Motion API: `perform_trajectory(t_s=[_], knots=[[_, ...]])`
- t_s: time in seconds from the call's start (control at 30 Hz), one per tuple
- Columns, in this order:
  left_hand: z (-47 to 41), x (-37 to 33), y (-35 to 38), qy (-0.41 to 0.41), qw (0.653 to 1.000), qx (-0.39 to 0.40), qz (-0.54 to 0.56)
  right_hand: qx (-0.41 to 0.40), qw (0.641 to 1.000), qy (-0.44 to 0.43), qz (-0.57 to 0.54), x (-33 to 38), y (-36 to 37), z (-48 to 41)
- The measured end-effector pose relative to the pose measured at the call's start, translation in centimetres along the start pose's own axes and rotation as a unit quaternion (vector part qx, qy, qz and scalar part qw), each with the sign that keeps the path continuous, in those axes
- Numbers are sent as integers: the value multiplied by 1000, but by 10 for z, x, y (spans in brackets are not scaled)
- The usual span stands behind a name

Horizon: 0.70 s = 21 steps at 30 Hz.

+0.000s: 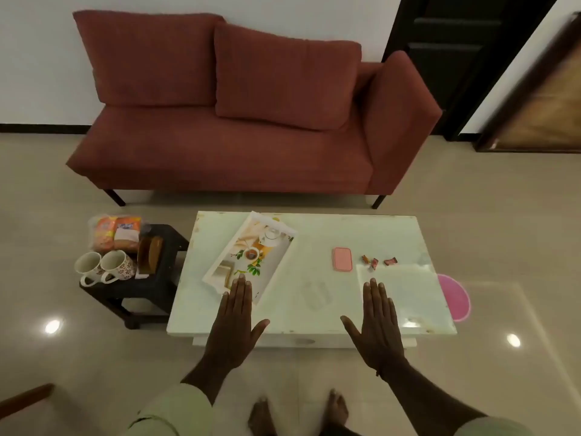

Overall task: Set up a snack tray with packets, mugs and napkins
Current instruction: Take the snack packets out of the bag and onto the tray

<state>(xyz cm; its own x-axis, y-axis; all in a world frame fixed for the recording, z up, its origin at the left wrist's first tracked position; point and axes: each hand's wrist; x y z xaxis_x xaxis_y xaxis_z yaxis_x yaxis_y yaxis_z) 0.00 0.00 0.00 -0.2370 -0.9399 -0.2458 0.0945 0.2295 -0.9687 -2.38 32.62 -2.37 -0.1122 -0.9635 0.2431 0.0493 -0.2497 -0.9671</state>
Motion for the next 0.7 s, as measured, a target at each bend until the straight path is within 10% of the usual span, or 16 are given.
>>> perform_trajectory(t_s=[0.7], knots=[[-15,132,-19,-99,995,27,0,95,994,-53,3,143,58,-55]])
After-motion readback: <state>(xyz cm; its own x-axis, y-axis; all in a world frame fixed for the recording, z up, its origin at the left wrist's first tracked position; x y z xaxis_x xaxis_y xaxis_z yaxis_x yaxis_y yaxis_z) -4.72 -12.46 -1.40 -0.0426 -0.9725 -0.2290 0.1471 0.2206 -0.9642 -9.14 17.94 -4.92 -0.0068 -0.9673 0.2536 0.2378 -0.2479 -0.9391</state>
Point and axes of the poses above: each hand's wrist, its own z-axis away from the middle knuckle, its own y-axis out of the palm, x = y × z, and after that the axes turned 10 degrees about y, right-handed
